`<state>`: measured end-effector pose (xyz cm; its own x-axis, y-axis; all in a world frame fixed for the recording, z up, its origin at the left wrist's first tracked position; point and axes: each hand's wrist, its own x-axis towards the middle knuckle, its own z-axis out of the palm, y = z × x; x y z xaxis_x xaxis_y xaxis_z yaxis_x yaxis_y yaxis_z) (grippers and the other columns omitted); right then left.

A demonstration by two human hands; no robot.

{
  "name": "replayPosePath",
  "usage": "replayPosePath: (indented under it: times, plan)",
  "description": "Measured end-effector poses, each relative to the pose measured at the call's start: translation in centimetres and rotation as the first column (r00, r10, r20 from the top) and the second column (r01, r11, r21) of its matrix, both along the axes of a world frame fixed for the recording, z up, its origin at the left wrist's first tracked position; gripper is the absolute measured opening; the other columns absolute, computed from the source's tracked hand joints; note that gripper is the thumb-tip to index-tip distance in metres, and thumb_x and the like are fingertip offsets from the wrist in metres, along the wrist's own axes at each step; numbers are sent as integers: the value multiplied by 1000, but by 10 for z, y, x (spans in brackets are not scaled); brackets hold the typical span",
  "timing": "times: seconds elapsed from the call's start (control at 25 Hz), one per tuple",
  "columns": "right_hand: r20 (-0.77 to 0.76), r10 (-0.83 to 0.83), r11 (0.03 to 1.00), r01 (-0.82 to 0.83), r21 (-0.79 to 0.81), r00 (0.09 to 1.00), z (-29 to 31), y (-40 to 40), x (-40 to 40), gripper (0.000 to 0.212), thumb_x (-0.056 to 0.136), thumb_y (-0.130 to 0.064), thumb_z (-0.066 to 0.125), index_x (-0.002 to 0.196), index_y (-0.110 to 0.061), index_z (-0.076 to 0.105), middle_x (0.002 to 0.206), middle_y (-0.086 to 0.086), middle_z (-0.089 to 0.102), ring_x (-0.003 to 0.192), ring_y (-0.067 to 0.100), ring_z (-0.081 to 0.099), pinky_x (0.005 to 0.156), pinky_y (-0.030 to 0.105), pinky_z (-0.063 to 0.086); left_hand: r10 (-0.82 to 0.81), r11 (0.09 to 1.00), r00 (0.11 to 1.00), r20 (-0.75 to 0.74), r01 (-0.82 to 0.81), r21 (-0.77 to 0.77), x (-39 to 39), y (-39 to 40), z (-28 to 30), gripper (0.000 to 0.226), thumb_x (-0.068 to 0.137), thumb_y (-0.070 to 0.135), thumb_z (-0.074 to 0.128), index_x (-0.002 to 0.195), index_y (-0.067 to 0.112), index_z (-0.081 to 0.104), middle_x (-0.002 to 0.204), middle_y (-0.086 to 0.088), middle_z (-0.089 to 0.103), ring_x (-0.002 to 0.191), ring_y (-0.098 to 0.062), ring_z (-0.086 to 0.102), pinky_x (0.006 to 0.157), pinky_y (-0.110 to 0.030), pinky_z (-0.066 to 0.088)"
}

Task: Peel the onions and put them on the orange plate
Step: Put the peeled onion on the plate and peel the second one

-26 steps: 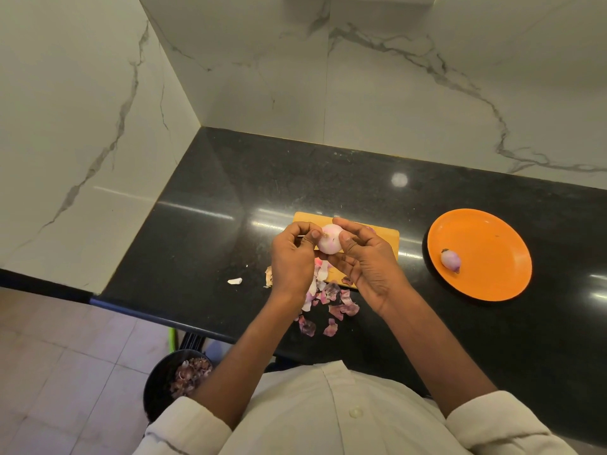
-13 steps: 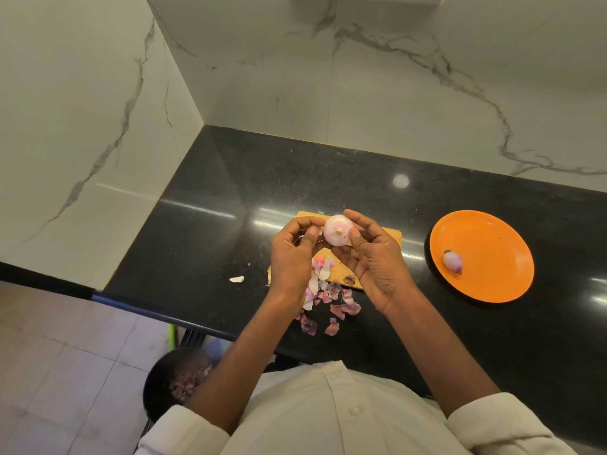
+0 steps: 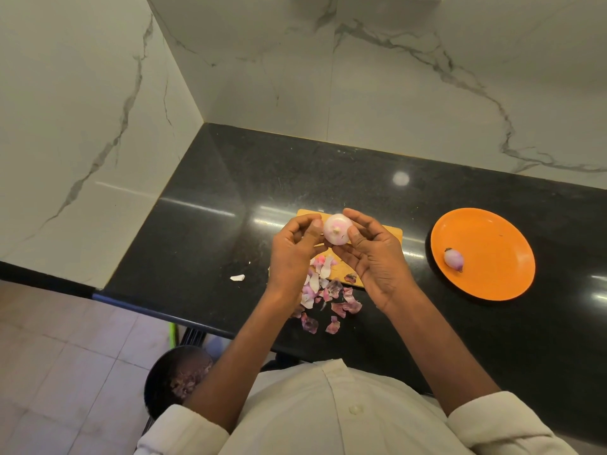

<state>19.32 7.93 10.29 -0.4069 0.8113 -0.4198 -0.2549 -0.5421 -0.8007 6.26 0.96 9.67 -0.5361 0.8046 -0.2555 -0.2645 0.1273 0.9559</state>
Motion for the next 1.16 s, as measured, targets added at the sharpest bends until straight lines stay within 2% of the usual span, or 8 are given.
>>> replayPosePath:
  times: [0.12, 0.4, 0.48, 0.64, 0.76, 1.0, 1.08, 1.16]
  plan:
    - [24, 17, 999, -18, 34, 1000, 0, -1, 0, 29, 104, -3, 59, 128, -12, 71, 129, 12, 73, 112, 28, 75, 88, 34, 65, -134, 991, 985, -112, 132, -24, 1, 1, -5, 24, 110, 17, 59, 130, 10, 68, 122, -7, 76, 114, -22, 75, 93, -37, 64]
    - [118, 59, 988, -74, 135, 991, 0, -7, -4, 28, 104, -2, 58, 122, -18, 74, 127, 9, 73, 112, 24, 75, 86, 34, 63, -218, 970, 952, -213, 188, -155, 7, 7, -2, 15, 107, 14, 55, 122, 13, 53, 121, -16, 62, 108, -30, 66, 91, -46, 59]
    - [142, 63, 984, -85, 156, 988, 0, -9, -5, 30, 104, -1, 58, 119, -20, 75, 127, 7, 73, 112, 23, 75, 89, 37, 63, -204, 970, 956, -212, 168, -177, 8, 9, 0, 15, 105, 11, 53, 120, 10, 49, 120, -18, 59, 101, -24, 62, 85, -42, 59]
    - [168, 76, 986, -99, 131, 983, -1, -10, -8, 32, 103, 0, 58, 120, -21, 75, 125, 6, 75, 109, 20, 76, 88, 36, 64, -207, 963, 954, -215, 160, -218, 9, 11, 0, 16, 105, 8, 50, 120, 7, 45, 118, -18, 56, 96, -19, 57, 67, -19, 52]
    - [180, 59, 992, -78, 104, 982, -1, -11, -11, 34, 103, 1, 59, 117, -24, 77, 122, 4, 76, 106, 18, 76, 84, 32, 64, -203, 957, 959, -198, 152, -248, 11, 11, 0, 16, 106, 8, 47, 122, 8, 43, 121, -18, 56, 96, -17, 57, 61, -13, 51]
    - [162, 35, 998, -43, 43, 986, 1, -10, -14, 34, 102, 2, 60, 115, -24, 77, 121, 2, 77, 104, 17, 77, 80, 30, 64, -192, 956, 956, -221, 132, -261, 11, 15, 0, 17, 107, 5, 42, 123, 11, 42, 122, -15, 55, 102, -18, 60, 75, -26, 55]
    - [141, 29, 999, -32, 18, 990, 1, -9, -14, 32, 101, 2, 60, 120, -19, 77, 123, 4, 76, 107, 19, 77, 83, 33, 65, -187, 957, 959, -214, 129, -260, 9, 13, 2, 17, 108, 5, 41, 124, 9, 46, 121, -13, 58, 100, -14, 61, 73, -22, 53]
    - [77, 4, 999, -1, -38, 997, 1, -4, -10, 31, 101, 1, 60, 124, -14, 75, 124, 8, 76, 110, 23, 76, 87, 37, 65, -200, 970, 962, -184, 167, -178, 3, 11, 1, 19, 110, 9, 43, 125, 8, 55, 118, -8, 64, 96, -4, 65, 74, -19, 53]
